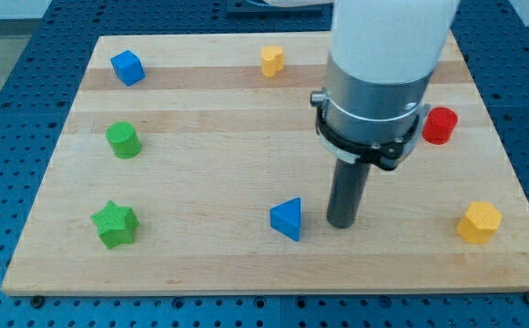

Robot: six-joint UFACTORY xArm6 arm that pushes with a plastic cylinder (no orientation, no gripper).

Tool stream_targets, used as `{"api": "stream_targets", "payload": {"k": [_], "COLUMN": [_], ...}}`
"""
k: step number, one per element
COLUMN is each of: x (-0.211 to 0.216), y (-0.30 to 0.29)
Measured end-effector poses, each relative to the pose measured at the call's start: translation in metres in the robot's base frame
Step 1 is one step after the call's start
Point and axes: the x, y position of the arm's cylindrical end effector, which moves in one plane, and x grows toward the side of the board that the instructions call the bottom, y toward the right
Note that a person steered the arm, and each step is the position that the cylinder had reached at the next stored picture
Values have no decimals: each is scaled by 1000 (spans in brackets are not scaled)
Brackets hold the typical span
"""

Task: Move blue triangle at the bottom center

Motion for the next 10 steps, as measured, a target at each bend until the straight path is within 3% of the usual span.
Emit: {"api": "stream_targets", "payload": {"k": [4, 5, 6, 10], "x": [3, -1, -31, -52], "y": [-54, -43, -13, -40]}}
